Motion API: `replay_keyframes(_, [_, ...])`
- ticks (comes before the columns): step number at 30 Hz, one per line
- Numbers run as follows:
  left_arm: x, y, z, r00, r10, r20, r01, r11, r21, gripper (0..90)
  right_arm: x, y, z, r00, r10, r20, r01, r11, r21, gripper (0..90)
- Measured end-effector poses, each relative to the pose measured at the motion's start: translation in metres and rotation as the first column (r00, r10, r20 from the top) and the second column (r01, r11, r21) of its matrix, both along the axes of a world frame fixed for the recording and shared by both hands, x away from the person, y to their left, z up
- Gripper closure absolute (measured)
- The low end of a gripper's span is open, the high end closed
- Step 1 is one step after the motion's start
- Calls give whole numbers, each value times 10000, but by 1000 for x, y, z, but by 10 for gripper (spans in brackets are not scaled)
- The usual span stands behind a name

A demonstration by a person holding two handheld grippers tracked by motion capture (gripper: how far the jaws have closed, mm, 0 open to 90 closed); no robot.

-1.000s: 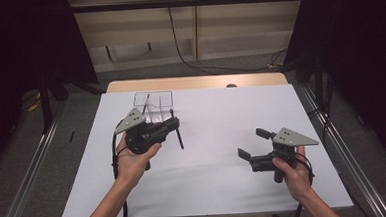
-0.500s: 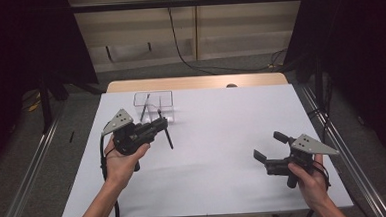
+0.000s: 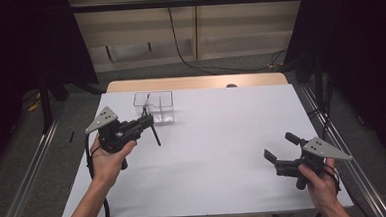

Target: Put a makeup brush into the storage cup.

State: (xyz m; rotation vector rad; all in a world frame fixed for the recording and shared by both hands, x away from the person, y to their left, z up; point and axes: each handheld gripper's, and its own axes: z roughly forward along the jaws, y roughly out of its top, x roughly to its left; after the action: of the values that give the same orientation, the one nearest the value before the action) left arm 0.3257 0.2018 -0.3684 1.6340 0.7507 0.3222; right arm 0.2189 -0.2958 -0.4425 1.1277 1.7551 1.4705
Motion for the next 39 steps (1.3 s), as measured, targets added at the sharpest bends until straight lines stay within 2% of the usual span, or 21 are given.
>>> replay_keyframes(6, [3,11,1,9997,224,1,-224,9997,-24,837,-1,-5,-4,10000,-24,43,25,9999,-161,6])
replay_keyframes(8, [5,14,3,9998,201,-22,-200,9998,61,838,-1,-5,-5,9998,-198,101,201,9993,-325,0])
replay_keyframes(10, [8,16,4,10000,1,-34,0,9996,283,837,-1,-5,-5,9997,-205,105,207,9995,-258,0])
replay_keyframes(11, [9,16,5,9999,109,-13,-109,9990,423,837,-2,-5,-5,9997,-225,104,227,9994,-245,0])
replay_keyframes(17, [19,25,10,9995,296,-121,-292,9991,310,837,-2,-5,-7,9998,-188,-5,188,9996,-196,0])
replay_keyframes(20, [24,29,13,9998,174,-128,-171,9994,289,837,-3,-4,-7,9999,-147,-61,145,9997,-207,0])
replay_keyframes(21, [25,30,14,9997,255,-61,-252,9988,411,837,-3,-4,-7,9999,-149,-32,149,9998,-166,0])
replay_keyframes(24, [29,32,19,9994,355,-19,-354,9984,446,837,-3,-3,-7,9999,-107,-15,107,9998,-165,0])
replay_keyframes(28, [38,34,26,9983,587,5,-587,9979,289,837,-3,-3,-7,10000,-66,-46,65,9998,-202,0])
replay_keyframes(37, [59,27,34,9953,959,114,-963,9939,539,837,-2,-1,-7,9999,-33,-101,30,9998,-215,0])
replay_keyframes(39, [63,26,36,9945,1034,143,-1042,9919,726,837,-2,-2,-8,9999,5,-101,-7,9997,-246,0])
